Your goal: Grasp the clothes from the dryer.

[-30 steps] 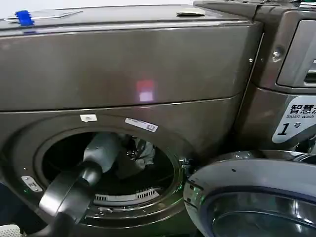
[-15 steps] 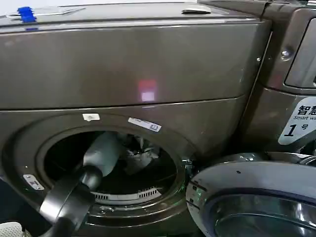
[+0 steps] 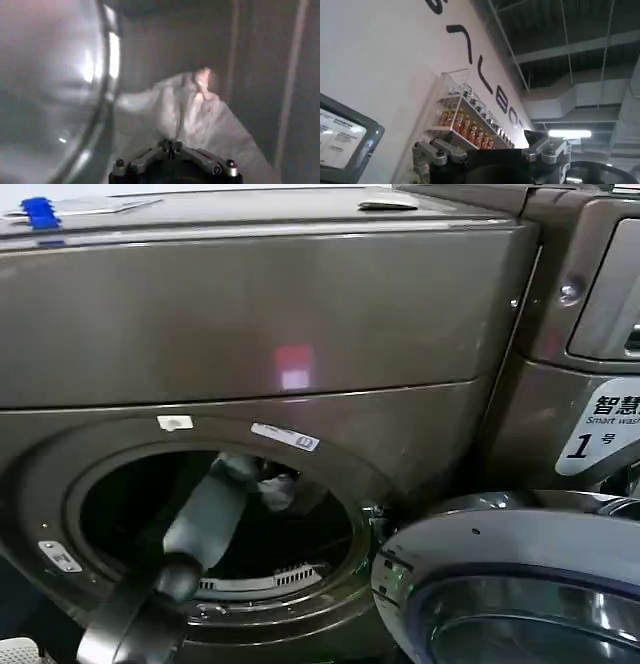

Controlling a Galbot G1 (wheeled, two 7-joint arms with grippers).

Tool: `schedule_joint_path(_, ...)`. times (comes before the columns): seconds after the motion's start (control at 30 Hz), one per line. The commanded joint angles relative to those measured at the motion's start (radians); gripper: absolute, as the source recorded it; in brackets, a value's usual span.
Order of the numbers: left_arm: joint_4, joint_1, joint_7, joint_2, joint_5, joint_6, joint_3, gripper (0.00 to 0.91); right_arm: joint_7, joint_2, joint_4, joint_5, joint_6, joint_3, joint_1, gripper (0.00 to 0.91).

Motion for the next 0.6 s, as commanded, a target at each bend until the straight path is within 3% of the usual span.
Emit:
schedule_joint_path(0.03,-0.331,0.214,-0.44,0.01,-0.283,-0.1,-0.122,0.0,0.004,-0.002,-0.002,0.001,0.006,-0.009,0.005,0.907)
schedule_joint_path(0.17,-0.434,0.285,-0.552,0.001,-0.347,-0.154,-0.129,0.0,-0.013,0.002,0.005,0.008,0.005,-0.005,0.002,0.907)
schedule_joint_path(0.33,-0.53,0.354,-0.687,-0.016,-0.388,-0.22,-0.136,0.0,0.02,0.0,0.01,-0.007,0.009,-0.005,0.003,0.907)
schedule_joint_path(0.6,-0.654,0.452,-0.849,-0.036,-0.334,-0.321,-0.161,0.0,0.021,-0.003,0.003,-0.017,0.022,0.012,-0.005,0.907)
